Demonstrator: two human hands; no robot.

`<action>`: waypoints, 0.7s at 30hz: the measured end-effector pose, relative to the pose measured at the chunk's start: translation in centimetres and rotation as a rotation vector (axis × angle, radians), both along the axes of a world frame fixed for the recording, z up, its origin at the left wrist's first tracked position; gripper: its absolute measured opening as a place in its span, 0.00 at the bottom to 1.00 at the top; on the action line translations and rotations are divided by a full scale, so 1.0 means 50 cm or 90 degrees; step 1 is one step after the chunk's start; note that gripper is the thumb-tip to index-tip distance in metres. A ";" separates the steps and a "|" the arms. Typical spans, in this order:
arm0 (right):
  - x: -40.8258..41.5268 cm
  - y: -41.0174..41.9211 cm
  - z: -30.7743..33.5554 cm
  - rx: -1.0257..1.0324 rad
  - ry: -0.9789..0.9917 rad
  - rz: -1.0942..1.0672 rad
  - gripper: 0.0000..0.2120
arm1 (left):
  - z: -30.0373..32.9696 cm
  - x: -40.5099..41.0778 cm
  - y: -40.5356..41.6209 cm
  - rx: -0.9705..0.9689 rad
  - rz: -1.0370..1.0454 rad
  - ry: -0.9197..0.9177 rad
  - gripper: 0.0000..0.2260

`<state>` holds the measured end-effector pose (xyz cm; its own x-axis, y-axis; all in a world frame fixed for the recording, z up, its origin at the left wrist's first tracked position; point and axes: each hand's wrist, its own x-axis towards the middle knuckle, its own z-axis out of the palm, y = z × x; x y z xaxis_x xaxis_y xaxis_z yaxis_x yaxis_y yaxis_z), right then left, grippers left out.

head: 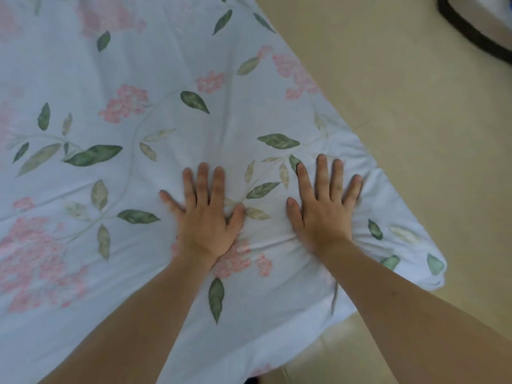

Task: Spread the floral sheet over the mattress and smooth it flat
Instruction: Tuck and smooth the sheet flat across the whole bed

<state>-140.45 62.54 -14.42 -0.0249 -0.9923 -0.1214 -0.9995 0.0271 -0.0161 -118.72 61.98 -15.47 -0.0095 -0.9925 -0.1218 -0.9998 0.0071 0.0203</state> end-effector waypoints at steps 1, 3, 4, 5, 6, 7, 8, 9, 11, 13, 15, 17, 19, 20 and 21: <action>0.000 0.003 0.005 0.034 0.022 0.009 0.32 | 0.002 0.001 -0.002 0.008 0.001 -0.002 0.36; -0.014 0.012 0.019 0.091 0.066 0.054 0.34 | 0.003 0.001 -0.003 0.031 0.009 -0.013 0.36; -0.031 0.016 0.026 0.126 0.093 0.096 0.36 | 0.006 -0.002 -0.005 0.052 0.015 -0.022 0.36; -0.044 0.022 0.042 0.147 0.102 0.132 0.37 | 0.010 -0.003 -0.007 0.072 0.020 -0.025 0.37; -0.058 0.031 0.054 0.161 0.104 0.161 0.38 | 0.016 -0.005 -0.011 0.093 0.017 -0.036 0.37; -0.069 0.039 0.078 0.189 0.110 0.197 0.39 | 0.030 -0.008 -0.011 0.120 0.028 -0.043 0.36; -0.080 0.057 0.093 0.223 0.117 0.224 0.40 | 0.042 -0.014 -0.009 0.150 0.041 -0.045 0.36; -0.094 0.077 0.107 0.292 0.120 0.234 0.41 | 0.051 -0.027 -0.004 0.173 0.061 -0.037 0.34; -0.129 0.125 0.126 0.377 0.054 0.234 0.44 | 0.072 -0.074 0.025 0.220 0.126 0.001 0.31; -0.163 0.161 0.167 0.470 0.086 0.267 0.46 | 0.106 -0.146 0.086 0.296 0.159 0.054 0.31; -0.186 0.171 0.213 0.650 0.228 0.266 0.42 | 0.145 -0.221 0.170 0.409 0.115 0.087 0.31; -0.195 0.141 0.272 0.858 0.276 0.227 0.37 | 0.210 -0.284 0.240 0.547 0.062 0.121 0.32; -0.200 0.088 0.334 0.862 0.212 0.293 0.28 | 0.277 -0.315 0.265 0.668 0.063 0.166 0.31; -0.200 0.051 0.374 0.793 0.168 0.316 0.24 | 0.313 -0.319 0.253 0.703 0.091 0.202 0.28; -0.206 0.017 0.418 0.720 0.138 0.343 0.19 | 0.355 -0.319 0.232 0.701 0.125 0.227 0.26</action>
